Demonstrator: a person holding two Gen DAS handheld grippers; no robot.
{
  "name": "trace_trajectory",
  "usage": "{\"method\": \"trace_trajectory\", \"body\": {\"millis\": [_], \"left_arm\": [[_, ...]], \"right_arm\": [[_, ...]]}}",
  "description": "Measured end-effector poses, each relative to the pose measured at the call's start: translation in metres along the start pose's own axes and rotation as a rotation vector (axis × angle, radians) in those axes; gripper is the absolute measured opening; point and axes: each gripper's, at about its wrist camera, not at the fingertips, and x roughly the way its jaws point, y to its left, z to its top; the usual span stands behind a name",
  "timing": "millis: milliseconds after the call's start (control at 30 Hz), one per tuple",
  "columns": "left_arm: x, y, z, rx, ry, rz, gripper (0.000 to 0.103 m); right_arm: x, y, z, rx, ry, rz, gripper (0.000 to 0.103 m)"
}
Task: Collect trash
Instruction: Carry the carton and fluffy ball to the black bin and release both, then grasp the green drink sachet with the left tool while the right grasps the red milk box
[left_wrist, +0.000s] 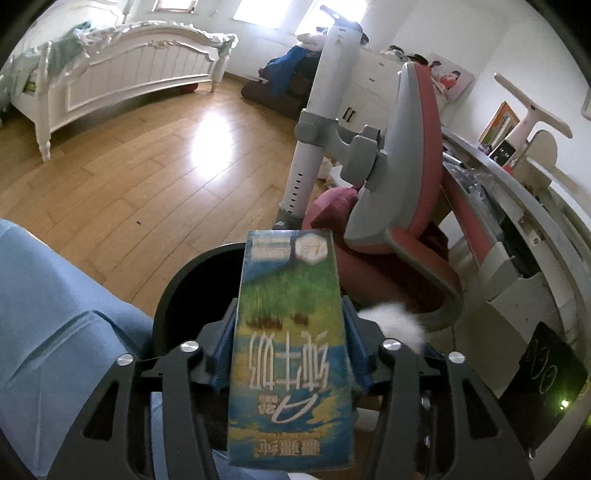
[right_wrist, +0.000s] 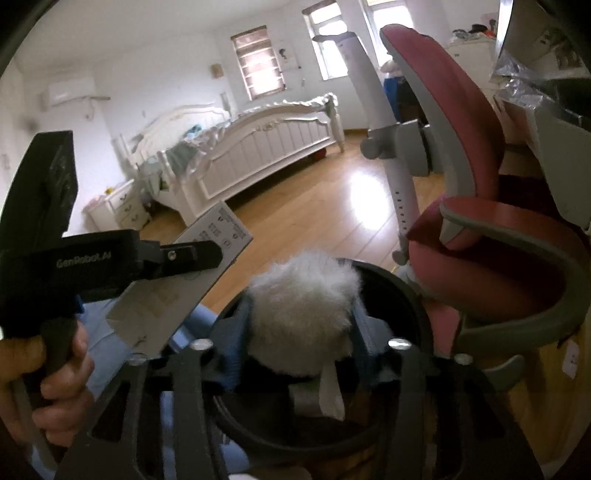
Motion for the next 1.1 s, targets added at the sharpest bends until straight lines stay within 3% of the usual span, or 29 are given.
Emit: {"method": "trace_trajectory", "body": {"millis": [33,100,367,533,633,733,900,933,1033,1100], "left_arm": [[-0.003,-0.001,0.0,0.001,-0.012,0.007,0.077],[-0.011,-0.003,0.001,0.012,-0.044,0.01,0.085],[-0.068,-0.009,-0.005,0.034,-0.109,0.008,0.085],[-0.134,0.002,-0.023,0.011,-0.175,0.037,0.085],[-0.181,0.02,-0.04,-0.026,-0.228,0.093,0.085],[-0.23,0.056,-0.06,-0.087,-0.283,0.198,0.085],[-0.305,0.144,-0.105,-0.26,-0.351,0.432,0.085],[-0.318,0.168,-0.116,-0.305,-0.358,0.499,0.085],[-0.332,0.217,-0.135,-0.375,-0.316,0.633,0.085],[-0.33,0.241,-0.141,-0.406,-0.286,0.651,0.085]], "right_arm": [[-0.002,-0.001,0.0,0.007,-0.008,0.001,0.076],[-0.007,0.001,0.001,0.01,-0.013,0.008,0.078],[-0.028,0.021,0.006,-0.003,-0.015,0.045,0.078],[-0.039,0.061,0.013,-0.034,0.004,0.148,0.078],[-0.043,0.101,0.014,-0.084,0.027,0.226,0.078],[-0.043,0.15,0.012,-0.148,0.064,0.319,0.078],[-0.039,0.232,0.012,-0.224,0.155,0.481,0.078],[-0.038,0.257,0.014,-0.257,0.178,0.515,0.082],[-0.027,0.322,0.023,-0.322,0.266,0.58,0.091],[-0.018,0.363,0.027,-0.351,0.318,0.615,0.091]]}}
